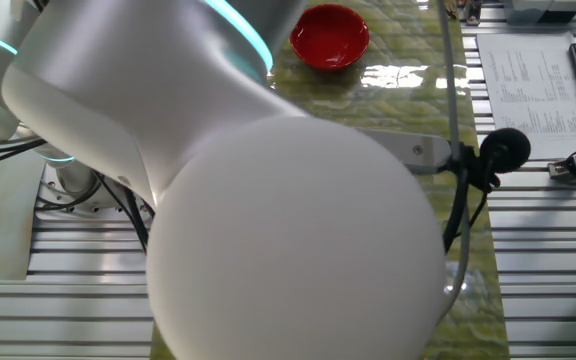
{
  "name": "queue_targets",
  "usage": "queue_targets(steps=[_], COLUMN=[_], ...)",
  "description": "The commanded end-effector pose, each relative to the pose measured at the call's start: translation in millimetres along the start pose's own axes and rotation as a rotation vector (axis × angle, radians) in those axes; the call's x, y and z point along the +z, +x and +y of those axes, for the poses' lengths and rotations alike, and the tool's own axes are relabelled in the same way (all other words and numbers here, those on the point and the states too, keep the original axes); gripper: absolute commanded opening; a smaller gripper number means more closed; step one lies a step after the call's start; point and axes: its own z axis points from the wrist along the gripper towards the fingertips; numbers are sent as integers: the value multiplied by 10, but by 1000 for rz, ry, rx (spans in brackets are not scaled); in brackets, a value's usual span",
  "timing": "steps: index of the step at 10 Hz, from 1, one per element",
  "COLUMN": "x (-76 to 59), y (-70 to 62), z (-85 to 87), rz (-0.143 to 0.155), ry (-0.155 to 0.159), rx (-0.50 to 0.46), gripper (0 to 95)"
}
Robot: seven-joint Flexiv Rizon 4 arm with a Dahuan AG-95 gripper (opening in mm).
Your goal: Scoop water with a large spoon from one bowl to another
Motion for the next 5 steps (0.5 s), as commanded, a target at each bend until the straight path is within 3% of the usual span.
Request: queue_targets(steps=[1,2,5], x=[-13,-14,16], y=[13,15,29], z=[8,9,-1], rz=[4,14,6], ry=[3,4,3], rx=[5,11,16], gripper=[0,0,0])
